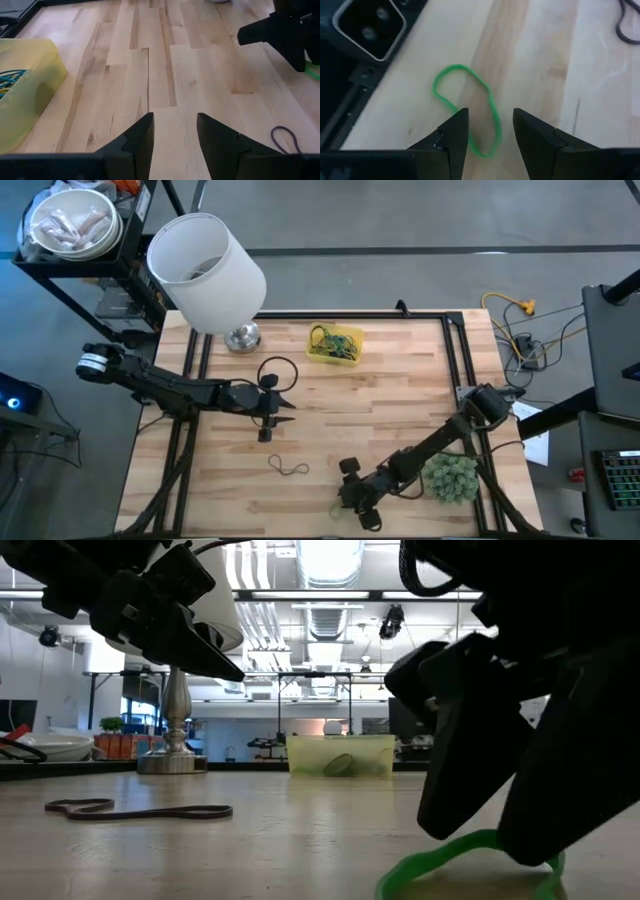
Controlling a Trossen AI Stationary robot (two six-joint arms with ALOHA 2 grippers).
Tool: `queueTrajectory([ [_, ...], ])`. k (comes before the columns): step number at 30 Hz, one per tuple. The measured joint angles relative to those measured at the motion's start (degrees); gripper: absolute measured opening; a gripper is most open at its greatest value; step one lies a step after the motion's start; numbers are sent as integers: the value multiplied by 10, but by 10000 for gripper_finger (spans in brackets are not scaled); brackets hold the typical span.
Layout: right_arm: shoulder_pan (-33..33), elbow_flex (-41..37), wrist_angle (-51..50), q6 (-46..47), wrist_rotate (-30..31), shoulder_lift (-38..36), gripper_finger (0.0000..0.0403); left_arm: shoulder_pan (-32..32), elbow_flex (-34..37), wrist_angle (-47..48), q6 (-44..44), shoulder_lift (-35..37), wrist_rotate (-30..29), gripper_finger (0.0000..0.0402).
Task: Pick and place rubber bands into bin
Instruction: Put the green rubber band into the yellow bin
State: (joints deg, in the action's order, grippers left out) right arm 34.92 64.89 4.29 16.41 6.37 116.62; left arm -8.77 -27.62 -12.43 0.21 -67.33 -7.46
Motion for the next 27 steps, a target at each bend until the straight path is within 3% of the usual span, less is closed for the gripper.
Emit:
queueTrajectory([
  [4, 1, -12, 2, 11, 31, 0, 147, 0, 0, 0, 0, 0, 0, 135],
  [13, 1, -17, -15, 15, 35, -2, 129, 0, 0, 0, 0, 0, 0, 135],
  [23, 1, -16, -42, -7, 29, -3, 23, 0, 0, 0, 0, 0, 0, 135],
  [27, 1, -16, -38, -38, 28, -4, 10, 0, 0, 0, 0, 0, 0, 135],
])
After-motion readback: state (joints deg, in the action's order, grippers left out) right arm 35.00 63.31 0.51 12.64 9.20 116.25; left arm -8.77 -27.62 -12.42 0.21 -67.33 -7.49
